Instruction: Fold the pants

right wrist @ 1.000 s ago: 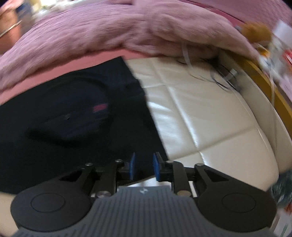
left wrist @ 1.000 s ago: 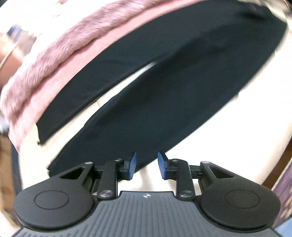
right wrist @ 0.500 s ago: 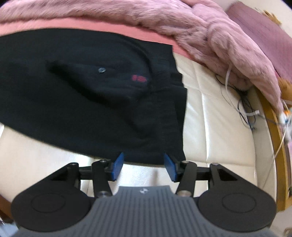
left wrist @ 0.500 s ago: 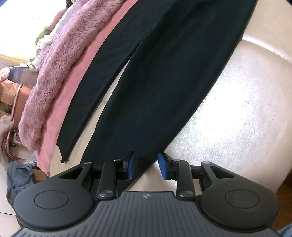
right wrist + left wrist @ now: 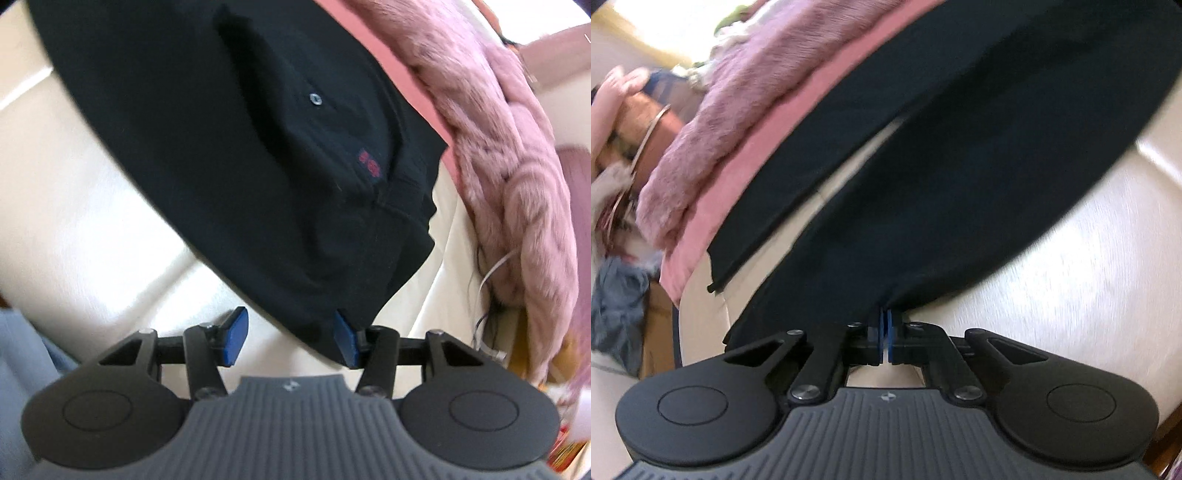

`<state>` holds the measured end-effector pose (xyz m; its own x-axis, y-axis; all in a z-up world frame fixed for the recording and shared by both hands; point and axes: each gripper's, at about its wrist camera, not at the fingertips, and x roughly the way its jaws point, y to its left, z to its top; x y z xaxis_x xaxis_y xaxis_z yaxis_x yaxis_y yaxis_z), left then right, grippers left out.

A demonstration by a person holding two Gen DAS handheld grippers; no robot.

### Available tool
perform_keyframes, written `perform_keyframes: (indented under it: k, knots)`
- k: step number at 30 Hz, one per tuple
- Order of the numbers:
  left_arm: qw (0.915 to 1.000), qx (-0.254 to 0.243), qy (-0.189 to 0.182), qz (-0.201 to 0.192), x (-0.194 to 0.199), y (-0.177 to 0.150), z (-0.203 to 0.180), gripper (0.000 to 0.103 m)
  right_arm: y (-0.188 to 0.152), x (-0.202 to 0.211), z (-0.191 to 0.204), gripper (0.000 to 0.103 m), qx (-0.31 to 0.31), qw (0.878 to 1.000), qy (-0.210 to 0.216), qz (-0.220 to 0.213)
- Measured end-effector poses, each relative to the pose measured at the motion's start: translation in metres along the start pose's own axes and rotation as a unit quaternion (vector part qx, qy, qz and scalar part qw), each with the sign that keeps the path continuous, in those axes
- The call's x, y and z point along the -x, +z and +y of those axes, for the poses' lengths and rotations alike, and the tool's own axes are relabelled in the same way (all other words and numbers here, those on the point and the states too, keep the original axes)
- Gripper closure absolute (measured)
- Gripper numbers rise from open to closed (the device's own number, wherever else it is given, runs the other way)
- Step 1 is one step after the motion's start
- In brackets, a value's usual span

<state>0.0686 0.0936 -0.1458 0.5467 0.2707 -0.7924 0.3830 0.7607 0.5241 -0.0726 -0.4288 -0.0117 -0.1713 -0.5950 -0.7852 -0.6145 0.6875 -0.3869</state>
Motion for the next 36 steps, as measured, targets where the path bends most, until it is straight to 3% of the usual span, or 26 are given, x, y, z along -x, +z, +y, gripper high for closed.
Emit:
perform_keyframes:
  k: [6,15,16,17,18,23,27,36]
  knots:
    - [0.9927,0.119,-0.015,-0.014,0.016,0.015,0.033,0.102,-0.007,0.001,0.01,0.062,0.078,0.997,0.012,0.007]
    - [0.98,0.197,-0.012,-0.027,0.03,0.023,0.048,0.103,-0.004,-0.008,0.019,0.065,0.146,0.989,0.021,-0.005]
    - [0.9785,0.204,-0.012,-0.029,0.03,0.023,0.05,0.103,-0.005,-0.008,0.019,0.071,0.147,0.989,0.015,-0.01]
    - [0.9769,0.211,-0.014,-0.029,0.03,0.023,0.052,0.103,-0.005,-0.008,0.019,0.082,0.145,0.989,0.009,-0.014]
    - [0.9756,0.217,-0.015,-0.03,0.031,0.023,0.053,0.103,-0.005,-0.009,0.019,0.1,0.142,0.99,-0.002,-0.015]
    - [0.9696,0.241,-0.016,-0.038,0.035,0.025,0.061,0.103,-0.004,-0.012,0.018,0.103,0.12,0.993,-0.012,-0.018]
    - [0.9632,0.263,-0.016,-0.054,0.046,0.029,0.071,0.103,-0.002,0.007,0.006,0.103,0.08,0.995,-0.035,-0.046]
    - [0.9615,0.264,0.015,-0.075,0.058,0.073,0.11,0.103,0.037,0.054,-0.054,0.103,0.019,0.989,-0.099,-0.106]
